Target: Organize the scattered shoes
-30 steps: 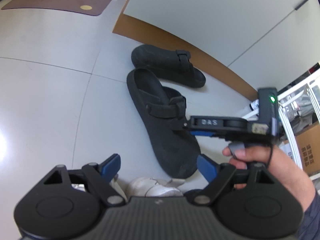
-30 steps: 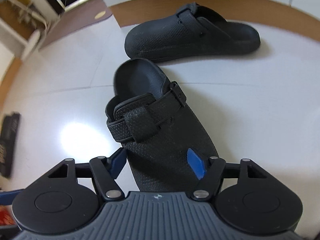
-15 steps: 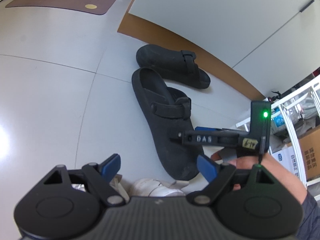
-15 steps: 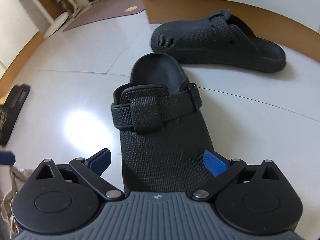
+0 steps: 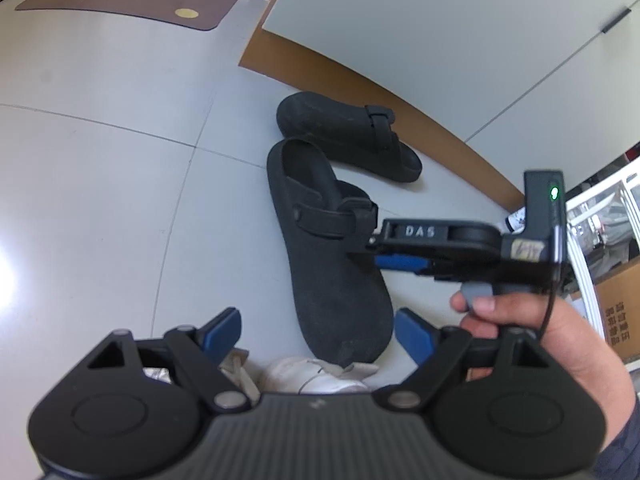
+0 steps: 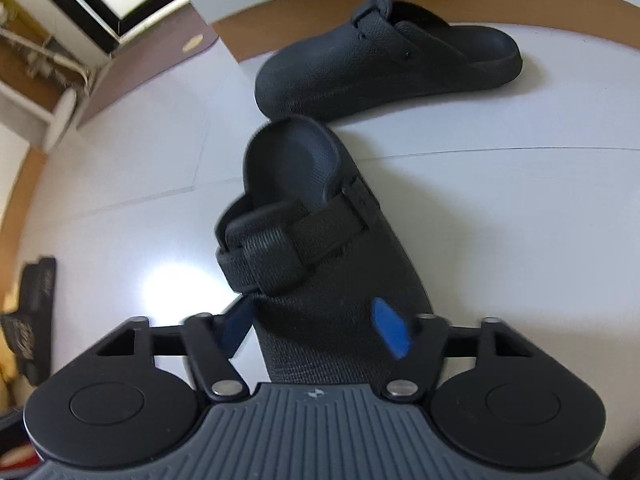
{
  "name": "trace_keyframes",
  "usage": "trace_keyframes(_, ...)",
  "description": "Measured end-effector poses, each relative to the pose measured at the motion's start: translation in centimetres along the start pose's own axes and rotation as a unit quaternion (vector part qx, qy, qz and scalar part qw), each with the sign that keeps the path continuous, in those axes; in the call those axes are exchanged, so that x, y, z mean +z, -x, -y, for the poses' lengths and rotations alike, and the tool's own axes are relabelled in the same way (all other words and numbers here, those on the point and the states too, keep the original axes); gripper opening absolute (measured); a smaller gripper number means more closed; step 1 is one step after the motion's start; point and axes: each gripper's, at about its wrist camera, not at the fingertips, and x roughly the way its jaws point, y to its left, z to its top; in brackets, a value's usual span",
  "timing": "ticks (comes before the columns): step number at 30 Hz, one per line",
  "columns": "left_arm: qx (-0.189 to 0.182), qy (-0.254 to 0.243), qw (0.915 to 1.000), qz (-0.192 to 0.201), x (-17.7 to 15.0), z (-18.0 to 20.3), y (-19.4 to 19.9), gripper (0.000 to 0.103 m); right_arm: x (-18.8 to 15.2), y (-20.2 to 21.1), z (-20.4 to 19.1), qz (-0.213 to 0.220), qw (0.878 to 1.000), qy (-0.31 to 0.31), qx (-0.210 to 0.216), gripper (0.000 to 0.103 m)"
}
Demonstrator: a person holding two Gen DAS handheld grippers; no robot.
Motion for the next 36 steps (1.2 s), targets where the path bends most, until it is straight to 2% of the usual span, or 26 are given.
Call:
trace_keyframes(2,0.0,-0.001,1.0,0.001,0.0,-0.1,0.1,0.086,0.1,0.3,-0.7,0.007,0.999,0.037,0.0,0.058)
trace_keyframes(3,0.001,0.0,1.0,0.001,0.0,-0.2,0.1,0.086,-0.1,0.4,-0.8,0.008,0.999,0.048,0.003,0.063)
trace_keyframes(4,0.002,0.002,1.0,0.002,-0.1,-0.3,0.1,0.086,-0.3,0.5,-1.0,0.01,0.998,0.059,0.005,0.076)
trace_keyframes(6,0.004,0.008,1.0,0.002,-0.1,-0.5,0.0,0.086,-0.6,0.4,-1.2,0.009,0.996,0.082,0.019,0.096)
trace_keyframes(7,0.005,0.011,0.9999,0.003,-0.1,-0.6,0.0,0.086,-0.8,0.4,-1.4,0.011,0.995,0.095,0.017,0.098)
trace_keyframes(10,0.005,0.011,0.9999,0.001,-0.1,-0.5,-0.2,0.086,-1.3,-0.7,-2.0,0.012,0.987,0.157,-0.023,0.098)
trace_keyframes(13,0.005,0.009,0.9999,-0.001,-0.2,-0.4,-0.4,0.086,-1.4,-1.8,-1.3,-0.006,0.987,0.159,-0.018,0.101)
trace_keyframes(21,0.001,0.01,0.9999,-0.004,-0.3,-0.2,-0.5,0.086,-0.8,-2.2,0.0,-0.02,0.995,0.099,-0.019,0.099)
trace_keyframes(26,0.005,0.012,0.9999,-0.001,-0.4,-0.3,-0.1,0.086,-0.8,-2.1,-0.1,-0.014,0.999,0.035,-0.023,0.098)
trace_keyframes(33,0.008,0.019,0.9998,0.002,-0.6,-1.0,0.3,0.086,-0.8,-1.7,0.0,-0.007,1.0,-0.02,-0.023,0.094)
trace_keyframes(36,0.008,0.017,0.9998,0.001,-0.6,-1.0,0.1,0.086,-0.7,-1.3,0.2,-0.001,0.999,-0.047,-0.01,0.091)
